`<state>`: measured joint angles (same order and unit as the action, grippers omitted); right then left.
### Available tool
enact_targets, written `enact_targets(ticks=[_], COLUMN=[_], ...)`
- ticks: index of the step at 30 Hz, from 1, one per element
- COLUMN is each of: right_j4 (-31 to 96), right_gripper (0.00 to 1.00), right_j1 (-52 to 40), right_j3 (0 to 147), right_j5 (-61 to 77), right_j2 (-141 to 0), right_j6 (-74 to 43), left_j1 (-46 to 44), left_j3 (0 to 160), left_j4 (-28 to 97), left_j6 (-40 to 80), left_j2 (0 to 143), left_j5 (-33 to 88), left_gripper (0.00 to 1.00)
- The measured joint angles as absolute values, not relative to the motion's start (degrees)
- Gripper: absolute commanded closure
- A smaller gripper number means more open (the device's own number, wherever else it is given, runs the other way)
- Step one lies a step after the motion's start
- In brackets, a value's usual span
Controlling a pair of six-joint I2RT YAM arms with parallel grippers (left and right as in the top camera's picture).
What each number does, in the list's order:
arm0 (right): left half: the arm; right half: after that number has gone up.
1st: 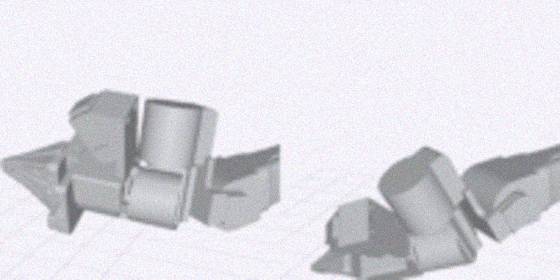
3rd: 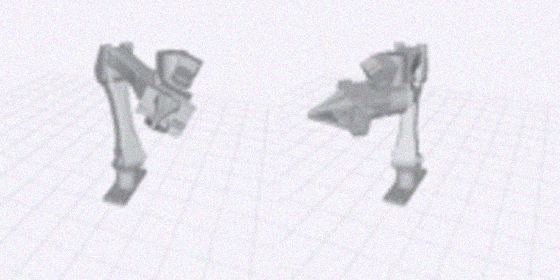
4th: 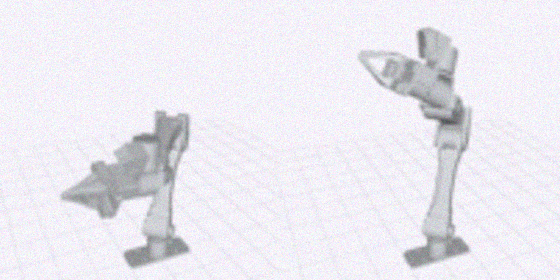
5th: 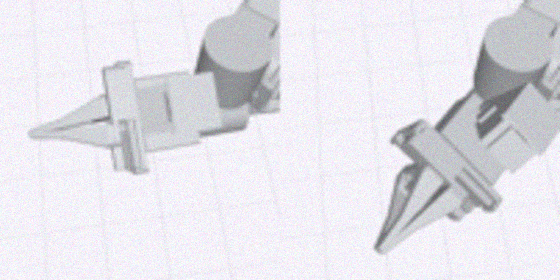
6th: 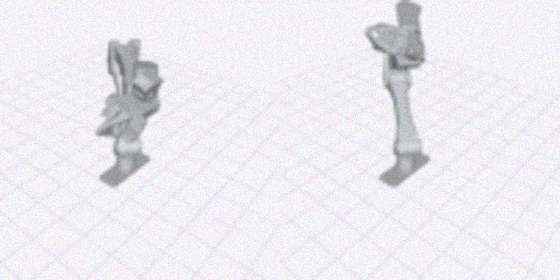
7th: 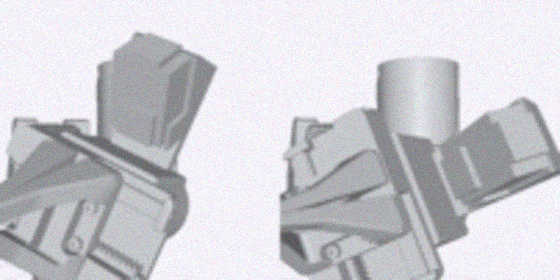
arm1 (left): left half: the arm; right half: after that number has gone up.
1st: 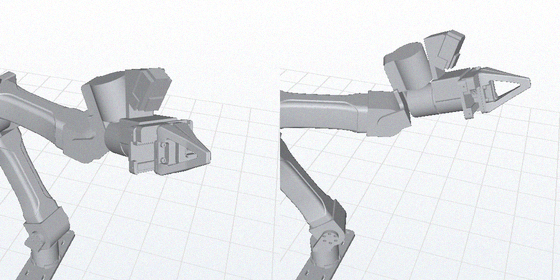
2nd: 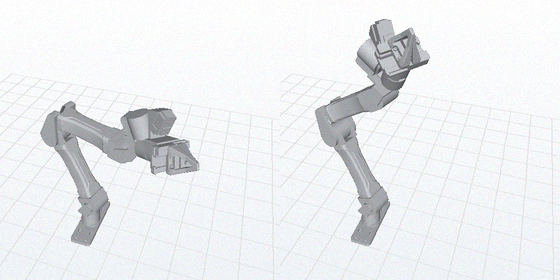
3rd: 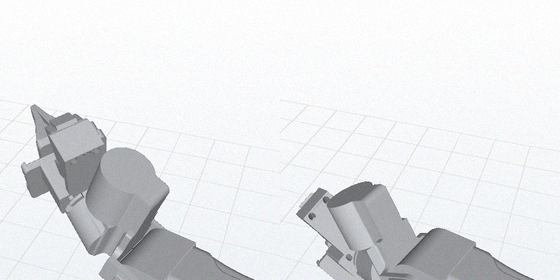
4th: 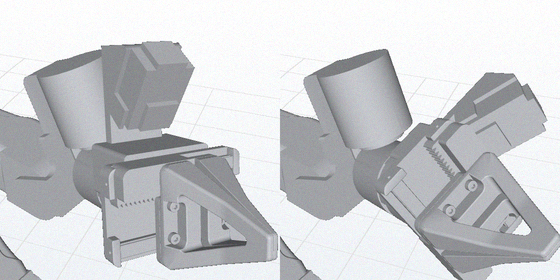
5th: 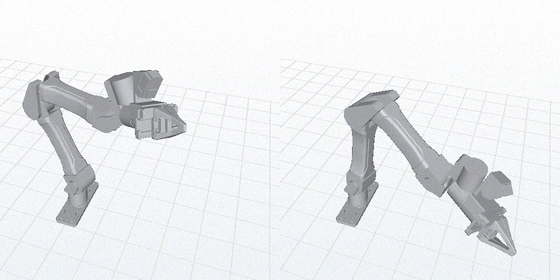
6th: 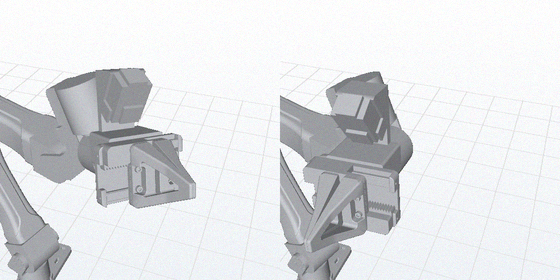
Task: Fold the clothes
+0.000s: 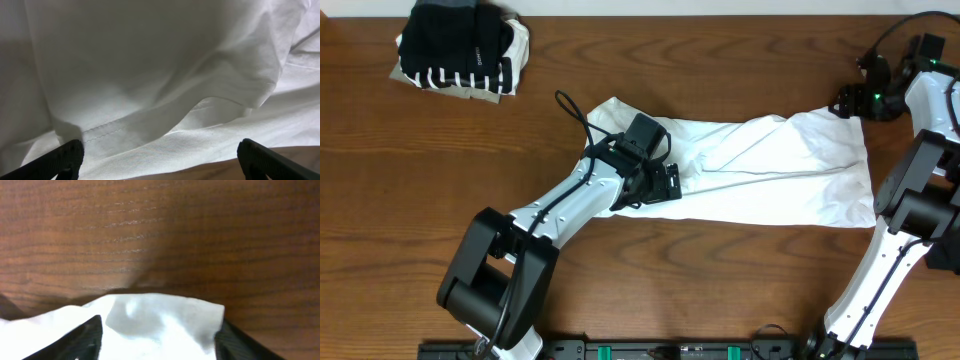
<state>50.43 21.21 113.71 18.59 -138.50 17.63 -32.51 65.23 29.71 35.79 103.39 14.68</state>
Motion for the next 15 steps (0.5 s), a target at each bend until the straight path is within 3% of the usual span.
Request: enact_targets(ticks=[3, 8, 10, 12, 15], right_j4=[50.7, 50.7, 50.7, 50.5, 50.1], right_gripper=[0.45, 0.59, 0.69, 0.91, 0.95], right_j1=[21.2, 21.2, 21.2, 21.2, 21.2], right_j3=[113.7, 113.7, 113.7, 113.7, 113.7], right_j5=[18.6, 18.6, 18.6, 18.3, 17.0], right_j2=[-138.5, -138.5, -138.5, -138.5, -138.5], right_j6=[17.4, 17.5, 17.7, 17.5, 16.5], left_j1=[-32.5, -32.5, -32.5, -32.5, -32.5], left_j3=[65.2, 65.2, 65.2, 65.2, 65.2], left_j4=[29.7, 29.7, 29.7, 29.8, 30.2], left_j6=[35.8, 35.8, 35.8, 35.8, 35.8], left_j2=[103.4, 103.4, 103.4, 103.4, 103.4], left_j5=[14.7, 14.7, 14.7, 14.7, 14.7], left_gripper=[0.00, 0.00, 0.00, 0.00, 0.00])
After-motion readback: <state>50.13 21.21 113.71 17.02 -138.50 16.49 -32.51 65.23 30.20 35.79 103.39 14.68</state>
